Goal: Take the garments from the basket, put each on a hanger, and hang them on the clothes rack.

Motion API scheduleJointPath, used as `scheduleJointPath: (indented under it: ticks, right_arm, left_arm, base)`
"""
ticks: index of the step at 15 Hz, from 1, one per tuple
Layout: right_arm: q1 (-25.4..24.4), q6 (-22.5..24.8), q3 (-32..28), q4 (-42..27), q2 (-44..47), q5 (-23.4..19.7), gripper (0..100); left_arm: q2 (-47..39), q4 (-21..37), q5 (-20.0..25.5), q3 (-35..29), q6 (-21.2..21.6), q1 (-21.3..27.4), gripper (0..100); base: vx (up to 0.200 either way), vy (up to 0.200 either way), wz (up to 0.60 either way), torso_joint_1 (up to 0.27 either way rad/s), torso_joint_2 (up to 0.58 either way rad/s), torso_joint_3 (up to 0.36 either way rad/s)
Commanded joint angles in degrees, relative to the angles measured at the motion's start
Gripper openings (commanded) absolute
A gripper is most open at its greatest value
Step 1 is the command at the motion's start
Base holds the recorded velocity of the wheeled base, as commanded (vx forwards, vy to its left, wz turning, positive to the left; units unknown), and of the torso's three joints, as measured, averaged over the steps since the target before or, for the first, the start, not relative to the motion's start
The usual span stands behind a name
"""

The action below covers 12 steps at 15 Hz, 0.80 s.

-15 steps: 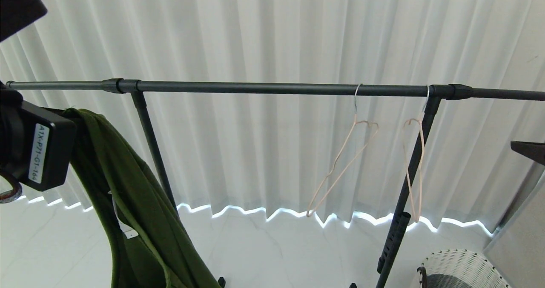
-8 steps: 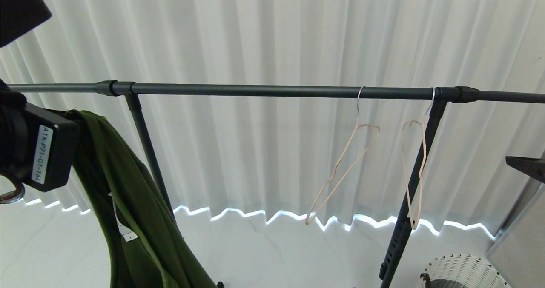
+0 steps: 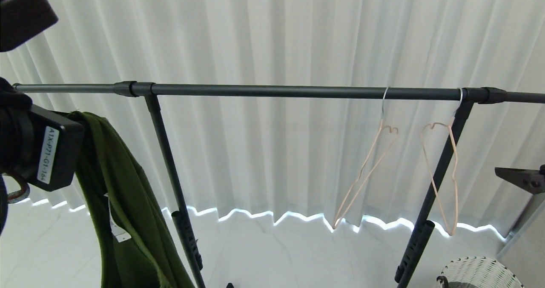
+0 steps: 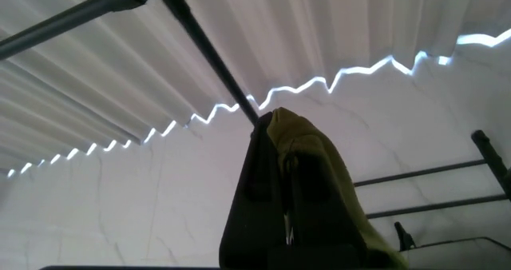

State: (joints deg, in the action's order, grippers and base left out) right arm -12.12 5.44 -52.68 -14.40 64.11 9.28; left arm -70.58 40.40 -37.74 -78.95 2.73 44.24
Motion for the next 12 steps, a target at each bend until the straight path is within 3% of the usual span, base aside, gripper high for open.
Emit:
scheduleJointPath:
  ticks: [1, 4, 5, 8, 12]
  right_arm:
    - [-0.4, -2.8, -0.3, 0.1, 3.0, 0.0, 100]
    - [-1.8, -9.9, -2.3, 0.2, 7.8, 0.0, 100]
    - [-3.9, -14.2, -4.6, -0.2, 10.7, 0.1, 100]
    - [-5.4, -17.0, -7.1, -0.4, 15.8, 1.2, 100]
    - [-6.9, -23.1, -8.7, -0.4, 24.0, 7.7, 100]
  left_arm:
    - [-0.1, 0.0, -0.1, 0.3, 0.0, 0.0, 0]
    - [0.3, -0.1, -0.1, 1.4, -0.3, 0.0, 0]
    - [0.6, -0.1, -0.1, 2.7, -0.4, 0.0, 0]
    - [0.7, -0.6, -0.1, 3.5, -0.6, -0.2, 0]
    - [1.1, -5.7, -0.1, 7.9, -0.6, -2.5, 0]
  base:
    - [0.0, 0.0, 0.0, 0.0, 0.0, 0.0]
    - [0.0, 0.0, 0.0, 0.0, 0.0, 0.0]
    - [0.0, 0.0, 0.0, 0.0, 0.0, 0.0]
    - [0.0, 0.0, 0.0, 0.0, 0.0, 0.0]
    - [0.0, 0.0, 0.0, 0.0, 0.0, 0.0]
